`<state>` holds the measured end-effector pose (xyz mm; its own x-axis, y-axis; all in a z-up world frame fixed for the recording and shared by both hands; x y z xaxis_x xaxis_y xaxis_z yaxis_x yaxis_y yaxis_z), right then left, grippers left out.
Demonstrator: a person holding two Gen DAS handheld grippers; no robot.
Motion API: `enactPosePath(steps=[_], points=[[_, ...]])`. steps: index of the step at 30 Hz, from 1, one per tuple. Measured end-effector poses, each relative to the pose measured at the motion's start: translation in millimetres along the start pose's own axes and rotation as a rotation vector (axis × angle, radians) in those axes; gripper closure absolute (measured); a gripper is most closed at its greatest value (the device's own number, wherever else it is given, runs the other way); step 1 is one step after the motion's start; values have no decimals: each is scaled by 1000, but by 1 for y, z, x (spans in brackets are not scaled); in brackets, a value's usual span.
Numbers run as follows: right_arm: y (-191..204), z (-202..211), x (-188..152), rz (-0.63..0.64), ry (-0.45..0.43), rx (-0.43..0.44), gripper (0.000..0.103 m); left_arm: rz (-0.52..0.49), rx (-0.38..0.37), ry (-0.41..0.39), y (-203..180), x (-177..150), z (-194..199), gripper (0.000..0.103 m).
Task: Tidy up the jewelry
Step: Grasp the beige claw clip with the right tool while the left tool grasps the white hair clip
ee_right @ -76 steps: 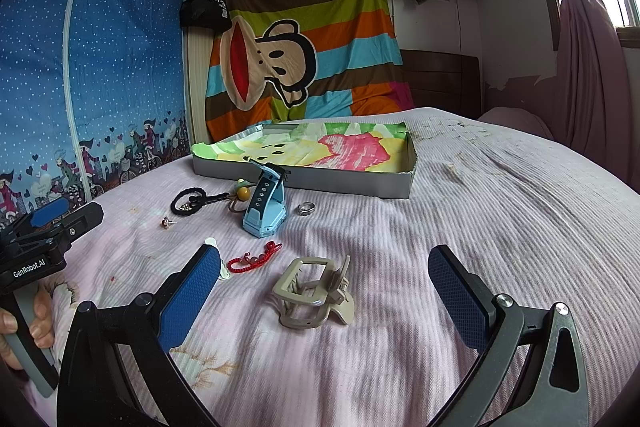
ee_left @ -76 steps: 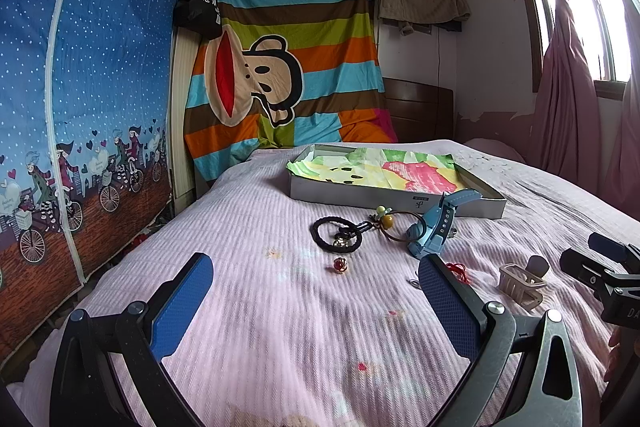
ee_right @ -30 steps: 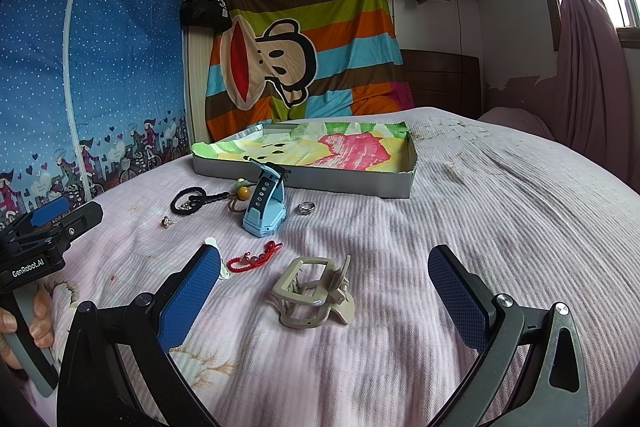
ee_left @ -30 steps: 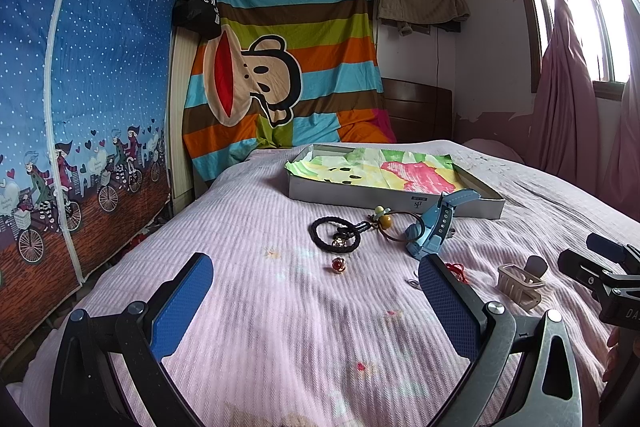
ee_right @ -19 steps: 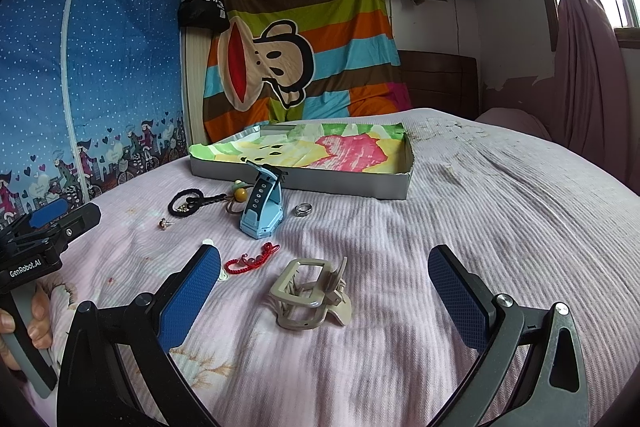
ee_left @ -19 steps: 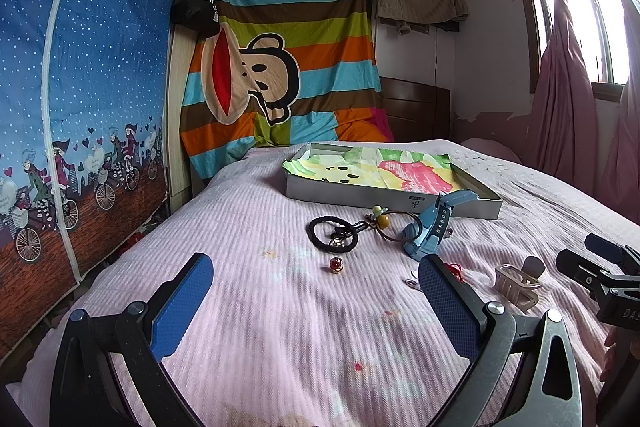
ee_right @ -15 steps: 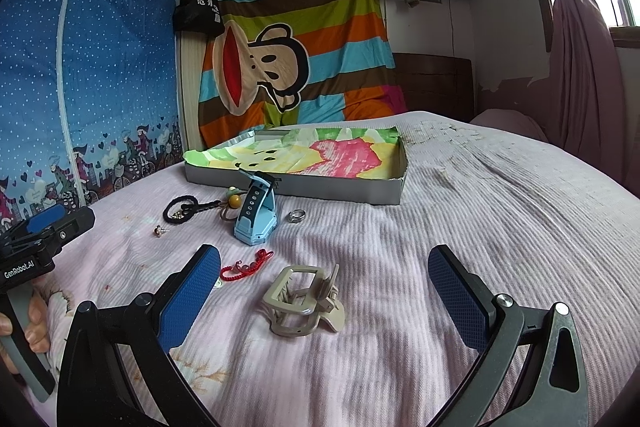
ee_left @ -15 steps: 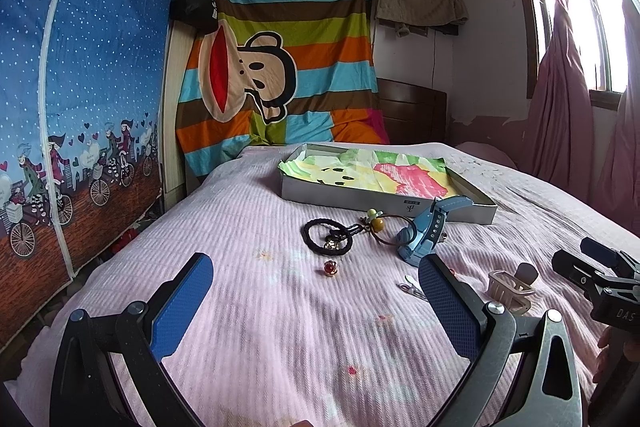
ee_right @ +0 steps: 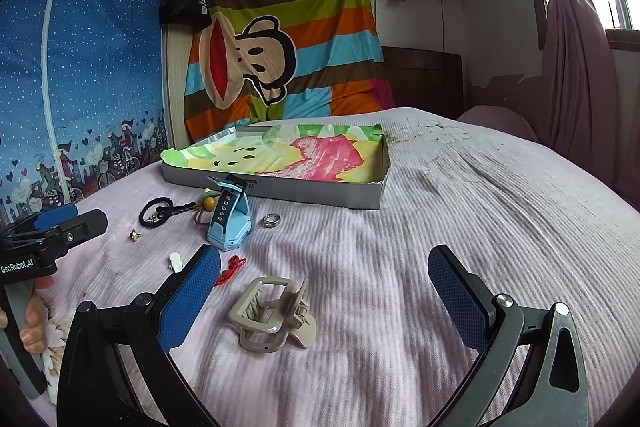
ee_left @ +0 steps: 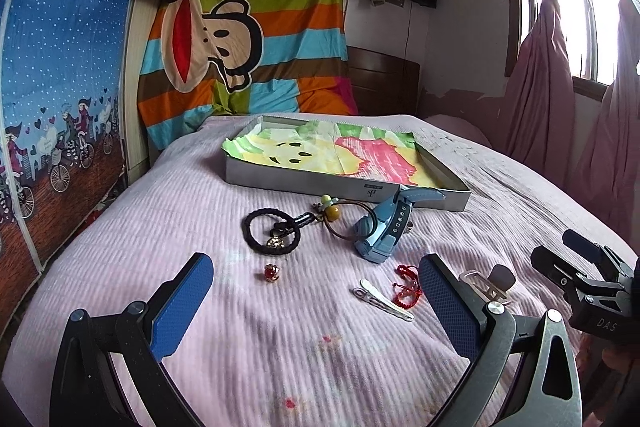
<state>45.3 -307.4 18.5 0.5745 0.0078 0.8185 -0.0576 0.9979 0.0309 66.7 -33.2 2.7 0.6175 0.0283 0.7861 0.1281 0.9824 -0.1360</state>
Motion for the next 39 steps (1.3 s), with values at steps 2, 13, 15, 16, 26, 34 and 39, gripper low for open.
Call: enactPosePath(steps=[2,13,15,16,26,34,39], points=[[-2,-4,0,-2,12,4,1,1,-19,25,-2,1,-7,0],[2,-30,-7,-4,129,68,45,-24,-165,230,-15,-1,-46,45],[3,-35,-8,-6,144,74,49,-24,-189,266,-17,-3,-55,52],[5,-37,-9,-4,154,79,53,-25,-197,279,-19,-3,-58,57],[15,-54,-15,17,229,102,83,-8,-213,376,-29,-8,-83,84],[15,-57,-16,-10,252,141,87,22,-208,398,-26,-9,-86,92],[15,-57,-15,-17,251,159,98,19,-214,450,-27,-9,-95,102]])
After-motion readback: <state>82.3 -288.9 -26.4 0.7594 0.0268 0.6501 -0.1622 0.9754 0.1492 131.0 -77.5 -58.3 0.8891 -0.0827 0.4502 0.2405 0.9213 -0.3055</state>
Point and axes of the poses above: each gripper's, at about its wrist camera, not at the fingertips, and z roughly against the way its jaws point, y to its left, x to its top, the point moved 2 cm from there along -z, roughly the way its jaws point, and after that the axes turned 12 degrees about y, right-handed, at the moved point
